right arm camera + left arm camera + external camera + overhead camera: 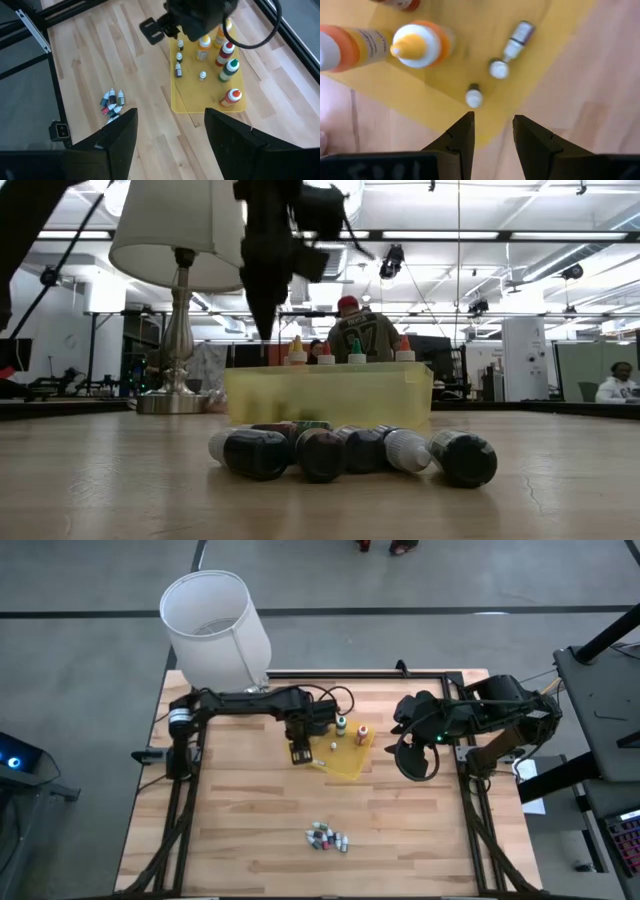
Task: Pick & Place food coloring
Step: Put the small green food coloring bottle into the yellow bin
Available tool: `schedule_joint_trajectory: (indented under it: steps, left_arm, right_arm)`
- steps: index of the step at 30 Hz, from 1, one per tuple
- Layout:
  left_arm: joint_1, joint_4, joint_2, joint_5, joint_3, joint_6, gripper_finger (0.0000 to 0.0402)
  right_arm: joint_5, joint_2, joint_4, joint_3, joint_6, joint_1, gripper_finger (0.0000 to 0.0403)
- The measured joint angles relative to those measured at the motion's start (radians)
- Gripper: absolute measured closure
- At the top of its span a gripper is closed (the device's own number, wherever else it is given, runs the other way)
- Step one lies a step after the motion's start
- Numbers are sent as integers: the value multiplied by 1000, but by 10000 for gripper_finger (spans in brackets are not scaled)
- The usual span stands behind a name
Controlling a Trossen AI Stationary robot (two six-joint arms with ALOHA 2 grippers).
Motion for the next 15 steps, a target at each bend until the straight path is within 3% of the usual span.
schedule_joint_trajectory:
  steps: [8,15]
  left_arm:
    - [-138,56,-167,-1,-30,-99,296]
    - [-268,202,-343,-19,-90,-195,296]
  right_arm:
    - [0,0,2,-7,0,5,181]
    - [0,4,53,-88,-10,47,181]
